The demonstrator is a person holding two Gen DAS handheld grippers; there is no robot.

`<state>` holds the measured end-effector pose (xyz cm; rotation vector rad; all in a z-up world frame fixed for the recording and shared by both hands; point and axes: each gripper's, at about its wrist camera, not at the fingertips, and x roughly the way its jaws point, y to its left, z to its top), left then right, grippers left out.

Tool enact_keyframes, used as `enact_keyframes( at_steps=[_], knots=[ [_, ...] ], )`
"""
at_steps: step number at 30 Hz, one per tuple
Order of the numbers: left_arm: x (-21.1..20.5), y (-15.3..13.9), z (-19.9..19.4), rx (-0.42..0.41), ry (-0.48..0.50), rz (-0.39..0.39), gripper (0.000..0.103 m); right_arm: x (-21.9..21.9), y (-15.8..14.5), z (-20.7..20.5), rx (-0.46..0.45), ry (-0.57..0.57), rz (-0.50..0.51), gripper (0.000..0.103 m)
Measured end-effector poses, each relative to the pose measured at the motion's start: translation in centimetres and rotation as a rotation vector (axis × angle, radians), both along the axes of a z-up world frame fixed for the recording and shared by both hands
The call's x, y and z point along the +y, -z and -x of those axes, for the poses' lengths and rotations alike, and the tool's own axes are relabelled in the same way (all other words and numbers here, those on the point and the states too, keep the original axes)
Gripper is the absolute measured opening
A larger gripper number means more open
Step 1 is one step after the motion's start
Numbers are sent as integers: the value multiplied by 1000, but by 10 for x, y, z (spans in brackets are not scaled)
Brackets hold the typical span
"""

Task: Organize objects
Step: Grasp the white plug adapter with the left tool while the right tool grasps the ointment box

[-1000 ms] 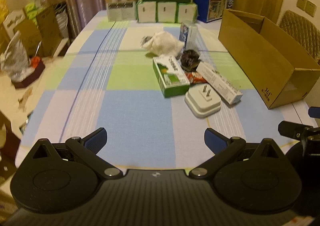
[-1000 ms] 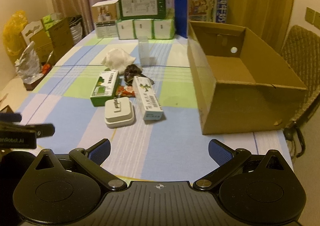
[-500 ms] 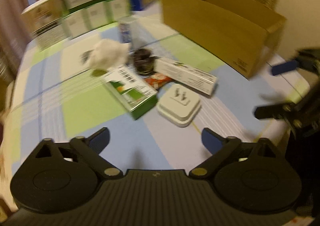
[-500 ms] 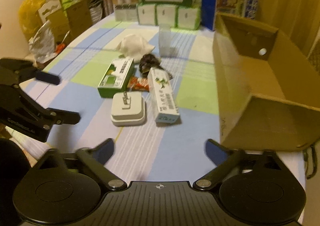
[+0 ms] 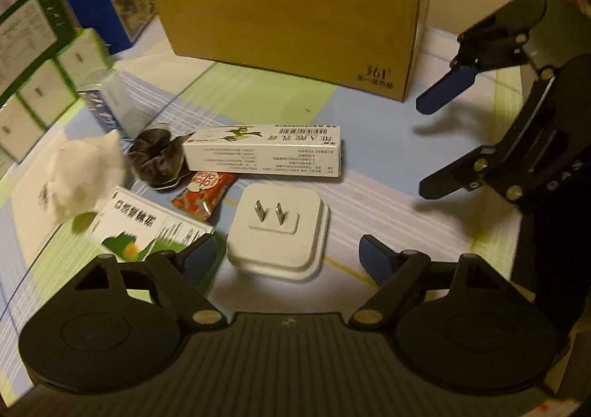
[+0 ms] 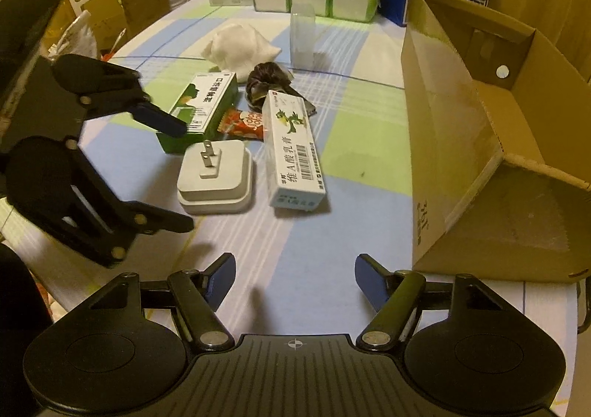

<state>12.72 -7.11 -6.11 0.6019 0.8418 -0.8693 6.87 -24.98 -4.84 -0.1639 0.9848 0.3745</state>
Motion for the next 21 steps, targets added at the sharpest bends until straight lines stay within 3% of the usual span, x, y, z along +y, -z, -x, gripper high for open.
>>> enact_keyframes(
  at_steps=[2, 4, 10, 16, 21],
  knots=[
    [-3, 7, -8, 19, 4, -3, 72, 0, 2, -2, 3, -4, 10, 70],
    [-5, 11, -12, 27, -7, -7, 58, -1, 3, -3, 5, -3, 8, 70],
    [6, 3, 1, 43, -117, -7, 57, 4, 6, -15, -9, -14, -7, 70],
    [39, -8, 14, 77, -383, 7, 57, 24, 16, -45, -34, -27, -2, 70],
    [51, -5, 15, 76, -472, -1, 55, 30, 28, -76, -5, -3, -4, 67]
  ],
)
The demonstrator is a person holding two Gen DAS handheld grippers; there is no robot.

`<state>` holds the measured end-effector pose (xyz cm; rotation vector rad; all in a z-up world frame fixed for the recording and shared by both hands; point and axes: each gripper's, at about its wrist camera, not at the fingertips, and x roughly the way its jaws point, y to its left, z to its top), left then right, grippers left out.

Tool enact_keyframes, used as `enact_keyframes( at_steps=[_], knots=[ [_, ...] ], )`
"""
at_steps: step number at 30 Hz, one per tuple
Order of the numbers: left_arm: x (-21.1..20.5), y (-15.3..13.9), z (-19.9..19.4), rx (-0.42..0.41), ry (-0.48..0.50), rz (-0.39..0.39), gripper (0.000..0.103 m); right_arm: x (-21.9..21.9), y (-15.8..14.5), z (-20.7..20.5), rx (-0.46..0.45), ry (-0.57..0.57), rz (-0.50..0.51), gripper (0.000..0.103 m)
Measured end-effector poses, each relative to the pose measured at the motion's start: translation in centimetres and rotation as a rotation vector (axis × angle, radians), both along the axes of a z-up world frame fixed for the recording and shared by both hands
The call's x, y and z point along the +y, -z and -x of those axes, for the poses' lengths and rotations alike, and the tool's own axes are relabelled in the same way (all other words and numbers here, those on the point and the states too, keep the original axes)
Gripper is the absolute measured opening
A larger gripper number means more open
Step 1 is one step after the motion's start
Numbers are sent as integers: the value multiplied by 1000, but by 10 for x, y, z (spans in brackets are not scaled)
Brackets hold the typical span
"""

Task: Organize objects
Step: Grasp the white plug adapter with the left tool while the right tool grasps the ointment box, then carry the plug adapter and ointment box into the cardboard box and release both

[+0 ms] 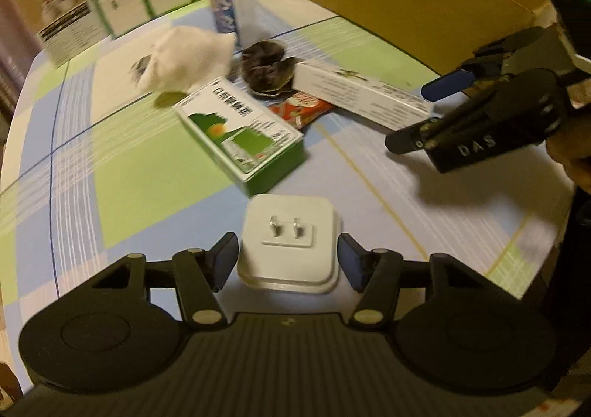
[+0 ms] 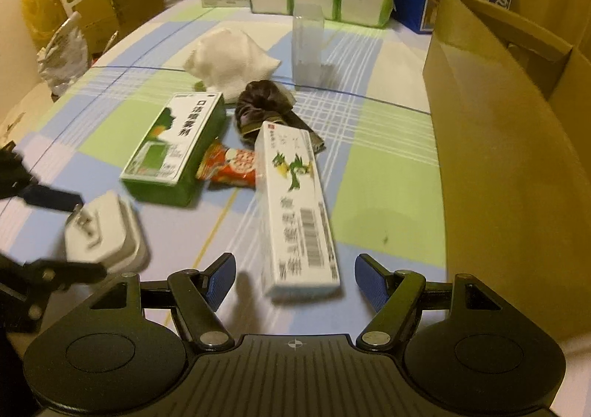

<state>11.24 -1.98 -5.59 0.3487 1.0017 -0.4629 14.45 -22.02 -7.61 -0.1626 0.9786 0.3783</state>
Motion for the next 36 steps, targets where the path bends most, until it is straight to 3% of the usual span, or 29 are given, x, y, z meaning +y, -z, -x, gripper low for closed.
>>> enact_keyframes(
  at_steps=[1, 2, 4, 9, 12, 21, 22, 23, 27, 31, 36],
  knots=[
    [0, 0, -1, -6, -6, 2, 60, 0, 2, -5, 12, 1, -9, 62],
    [-1, 0, -1, -13, -9, -1, 62, 0, 4, -9, 28, 0, -19, 43],
    [-1, 0, -3, -23, -7, -2, 65, -1, 3, -9, 36, 3, -13, 40],
    [-5, 4, -7, -14, -1, 7, 67, -3, -5, 22, 36, 24, 60, 39],
    [-7, 8, -8, -3, 7, 6, 67, -7, -3, 39, 55, 20, 44, 41],
    [-13, 14, -17, 33, -3, -21, 61, -3, 2, 17, 30, 34, 4, 45],
    [-13, 14, -17, 37, -5, -21, 61, -2, 2, 16, 27, 31, 10, 45],
    [-13, 15, -17, 38, -4, -23, 61, -1, 2, 15, 24, 28, 17, 36],
    [-13, 13, -17, 44, -10, -20, 60, 3, 1, 17, 13, 22, 27, 35],
    [-10, 2, -15, 22, -54, 11, 60, 5, -12, 23, -20, 26, 9, 35],
    [-13, -30, -17, -26, -86, 18, 60, 1, -53, 26, -81, 43, -40, 35]
  ],
)
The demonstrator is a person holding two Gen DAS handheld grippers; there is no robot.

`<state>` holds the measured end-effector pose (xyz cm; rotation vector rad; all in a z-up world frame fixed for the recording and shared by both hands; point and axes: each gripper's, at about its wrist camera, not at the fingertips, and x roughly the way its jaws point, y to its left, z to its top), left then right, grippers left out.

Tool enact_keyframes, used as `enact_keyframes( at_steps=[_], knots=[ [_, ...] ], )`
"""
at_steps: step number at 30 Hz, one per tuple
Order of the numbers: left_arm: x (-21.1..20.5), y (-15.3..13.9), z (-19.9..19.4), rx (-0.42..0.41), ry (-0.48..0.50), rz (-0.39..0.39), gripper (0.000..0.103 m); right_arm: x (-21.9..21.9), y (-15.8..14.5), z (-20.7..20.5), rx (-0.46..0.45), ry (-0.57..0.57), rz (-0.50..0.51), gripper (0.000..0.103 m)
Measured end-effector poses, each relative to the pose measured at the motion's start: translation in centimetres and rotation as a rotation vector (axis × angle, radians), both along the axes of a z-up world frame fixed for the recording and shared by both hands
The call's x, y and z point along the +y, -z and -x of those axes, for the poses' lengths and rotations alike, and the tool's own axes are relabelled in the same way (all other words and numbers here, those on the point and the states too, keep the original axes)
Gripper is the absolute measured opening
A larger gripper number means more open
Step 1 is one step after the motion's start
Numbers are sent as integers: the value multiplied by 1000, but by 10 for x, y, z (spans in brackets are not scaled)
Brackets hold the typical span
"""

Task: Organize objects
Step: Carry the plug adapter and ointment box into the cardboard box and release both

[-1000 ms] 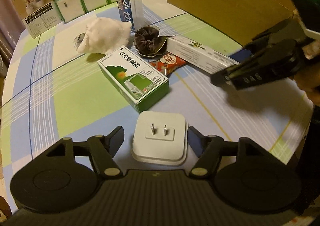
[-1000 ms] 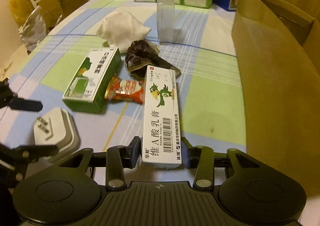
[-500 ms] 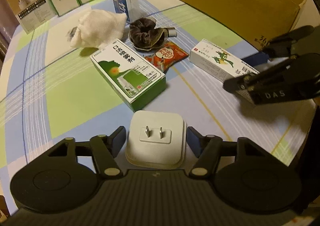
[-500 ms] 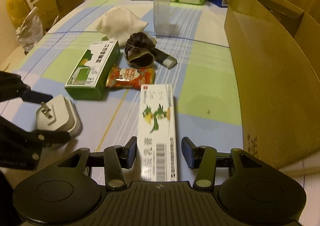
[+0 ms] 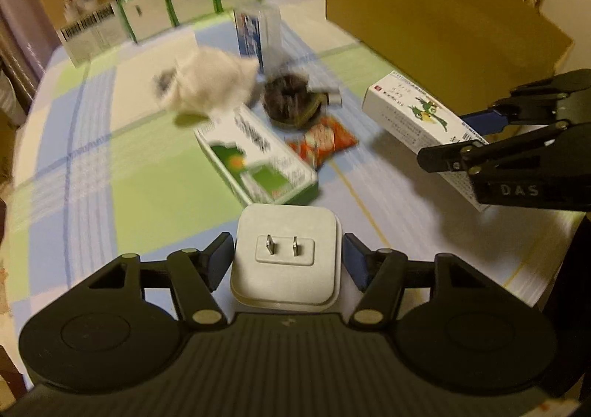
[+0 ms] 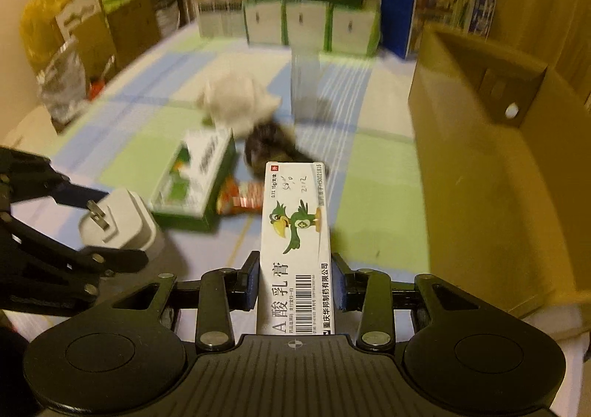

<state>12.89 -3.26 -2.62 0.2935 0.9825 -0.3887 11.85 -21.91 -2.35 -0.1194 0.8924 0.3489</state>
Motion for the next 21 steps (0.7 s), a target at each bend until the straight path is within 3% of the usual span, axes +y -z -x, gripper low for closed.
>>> enact_keyframes(
  at_steps=[5, 11, 17, 21],
  knots=[
    [-24, -44, -11, -63, 6, 19, 60, -23, -60, -6, -84, 47, -63, 35],
    [-91, -90, -35, -113, 61, 108, 60, -91, -119, -22, -194, 159, -8, 35],
    [-166, -105, -64, -112, 149, 198, 60, -164, -104, -41, -104, 276, 11, 35],
    [-207, -95, -78, -99, 205, 187, 60, -195, -87, -50, -67, 328, 3, 35]
  ],
)
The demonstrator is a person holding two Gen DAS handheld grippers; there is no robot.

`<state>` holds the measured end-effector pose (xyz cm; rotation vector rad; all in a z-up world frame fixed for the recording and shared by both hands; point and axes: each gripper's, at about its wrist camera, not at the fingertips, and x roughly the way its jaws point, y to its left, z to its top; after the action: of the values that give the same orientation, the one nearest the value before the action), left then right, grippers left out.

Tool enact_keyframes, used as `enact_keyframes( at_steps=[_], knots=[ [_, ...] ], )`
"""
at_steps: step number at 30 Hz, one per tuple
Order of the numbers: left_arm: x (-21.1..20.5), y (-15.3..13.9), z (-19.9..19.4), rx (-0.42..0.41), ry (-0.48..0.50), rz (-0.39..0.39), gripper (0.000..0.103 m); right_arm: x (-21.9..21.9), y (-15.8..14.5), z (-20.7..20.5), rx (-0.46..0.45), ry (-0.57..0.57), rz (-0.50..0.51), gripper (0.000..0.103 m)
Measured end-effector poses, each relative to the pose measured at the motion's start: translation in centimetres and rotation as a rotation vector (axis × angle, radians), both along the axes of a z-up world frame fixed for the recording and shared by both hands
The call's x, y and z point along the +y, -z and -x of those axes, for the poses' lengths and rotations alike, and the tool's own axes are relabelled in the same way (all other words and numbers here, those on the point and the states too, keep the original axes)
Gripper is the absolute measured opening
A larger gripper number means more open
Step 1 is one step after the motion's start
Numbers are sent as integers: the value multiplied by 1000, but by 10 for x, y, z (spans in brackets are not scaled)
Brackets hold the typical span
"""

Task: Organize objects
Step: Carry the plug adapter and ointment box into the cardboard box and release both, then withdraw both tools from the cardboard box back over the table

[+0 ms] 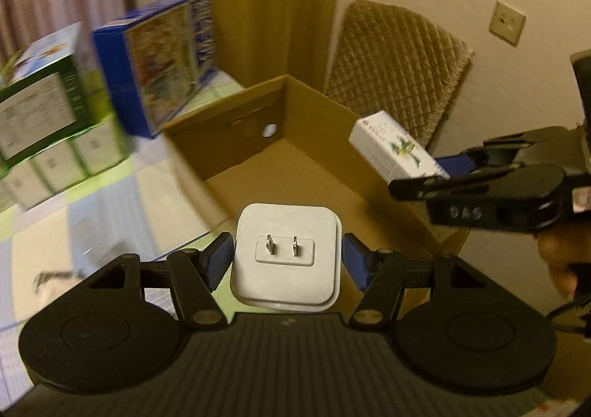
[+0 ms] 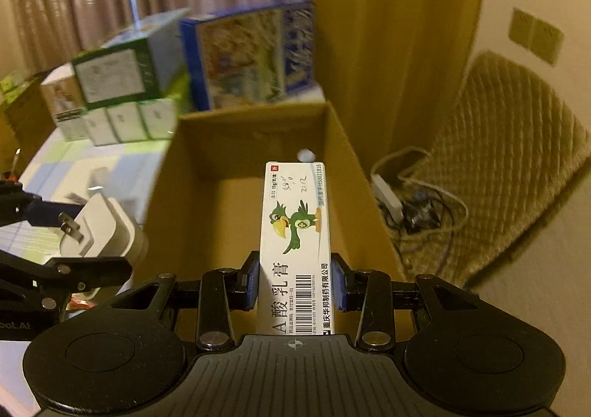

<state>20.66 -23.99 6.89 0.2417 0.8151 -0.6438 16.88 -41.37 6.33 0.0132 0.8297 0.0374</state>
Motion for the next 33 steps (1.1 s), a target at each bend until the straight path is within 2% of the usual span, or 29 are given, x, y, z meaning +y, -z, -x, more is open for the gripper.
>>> enact_keyframes(
  at_steps=[3, 7, 9, 11, 19, 24, 33],
  knots=[
    [-21, 13, -8, -3, 28, -24, 60, -18, 11, 1, 23, 23, -37, 35],
    [-36, 21, -17, -16, 42, -17, 60, -36, 20, -1, 33, 37, -61, 35],
    [-37, 19, -16, -34, 28, -7, 67, -39, 23, -4, 36, 37, -67, 35],
    [-34, 16, -17, -45, 15, -3, 68, -39, 25, -5, 39, 36, -67, 35],
    [4, 2, -6, -77, -69, 1, 70, -33, 31, -13, 28, 37, -78, 35],
    [29, 3, 7, -77, -119, -17, 74, -31, 20, -10, -24, 38, -107, 53],
    [91, 1, 40, -83, -204, -25, 83, -12, -13, 24, -81, 14, -125, 59]
  ],
)
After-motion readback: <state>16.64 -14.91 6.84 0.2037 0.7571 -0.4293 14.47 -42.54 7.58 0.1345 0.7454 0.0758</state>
